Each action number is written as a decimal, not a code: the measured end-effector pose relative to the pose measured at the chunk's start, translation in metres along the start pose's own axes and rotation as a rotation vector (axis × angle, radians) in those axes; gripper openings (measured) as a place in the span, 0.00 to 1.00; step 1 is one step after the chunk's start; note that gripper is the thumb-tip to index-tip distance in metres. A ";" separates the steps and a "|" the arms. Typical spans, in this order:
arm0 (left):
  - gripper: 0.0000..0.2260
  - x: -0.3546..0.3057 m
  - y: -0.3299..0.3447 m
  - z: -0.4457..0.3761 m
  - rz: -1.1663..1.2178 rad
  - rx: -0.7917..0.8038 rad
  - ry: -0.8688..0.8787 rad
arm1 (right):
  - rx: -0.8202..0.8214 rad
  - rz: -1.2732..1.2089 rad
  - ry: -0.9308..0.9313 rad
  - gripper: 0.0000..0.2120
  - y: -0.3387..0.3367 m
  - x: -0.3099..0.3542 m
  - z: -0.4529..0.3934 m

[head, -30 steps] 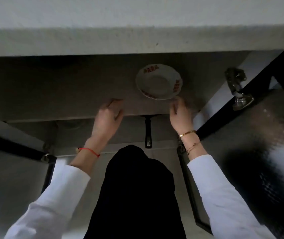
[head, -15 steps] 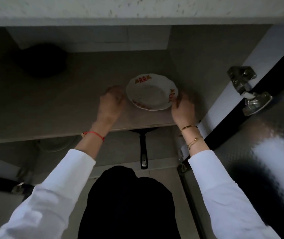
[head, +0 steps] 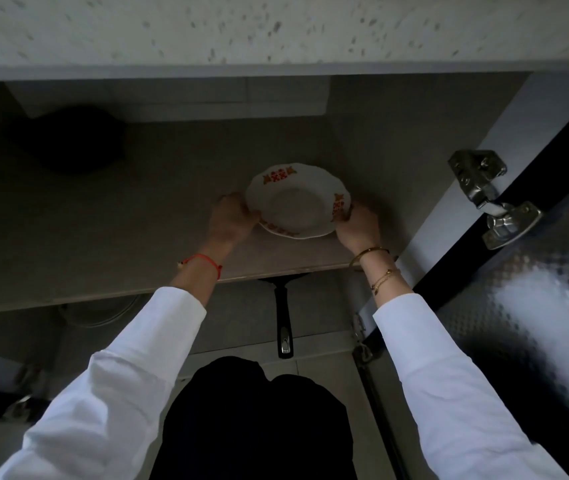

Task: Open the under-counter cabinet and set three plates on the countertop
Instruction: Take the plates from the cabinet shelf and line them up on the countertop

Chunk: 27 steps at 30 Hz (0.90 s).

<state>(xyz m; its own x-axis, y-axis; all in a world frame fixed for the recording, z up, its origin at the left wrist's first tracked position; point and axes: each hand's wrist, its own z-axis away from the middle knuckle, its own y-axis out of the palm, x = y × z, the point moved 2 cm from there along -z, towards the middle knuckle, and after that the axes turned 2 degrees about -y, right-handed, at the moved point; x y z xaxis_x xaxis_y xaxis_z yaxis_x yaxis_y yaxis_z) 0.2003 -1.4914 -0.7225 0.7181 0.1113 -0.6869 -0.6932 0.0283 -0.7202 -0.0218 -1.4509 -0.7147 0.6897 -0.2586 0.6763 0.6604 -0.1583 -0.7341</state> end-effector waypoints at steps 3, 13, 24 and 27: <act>0.15 0.002 0.001 0.004 -0.003 0.061 0.023 | 0.007 -0.012 -0.013 0.17 0.000 0.000 0.000; 0.17 0.017 -0.007 0.040 0.150 -0.030 -0.001 | -0.049 -0.100 -0.058 0.16 0.003 -0.005 0.026; 0.11 0.048 -0.026 0.097 0.263 -0.133 0.003 | -0.076 -0.136 -0.115 0.14 0.014 -0.008 0.081; 0.10 0.040 -0.044 0.123 0.230 -0.152 -0.016 | -0.056 -0.109 -0.107 0.14 0.005 0.005 0.099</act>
<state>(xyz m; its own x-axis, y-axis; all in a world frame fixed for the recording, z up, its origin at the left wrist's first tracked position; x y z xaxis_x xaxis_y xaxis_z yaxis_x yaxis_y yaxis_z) 0.2519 -1.3663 -0.7059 0.5407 0.1129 -0.8336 -0.8202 -0.1492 -0.5522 0.0140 -1.3585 -0.7085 0.6447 -0.1344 0.7525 0.7173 -0.2339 -0.6563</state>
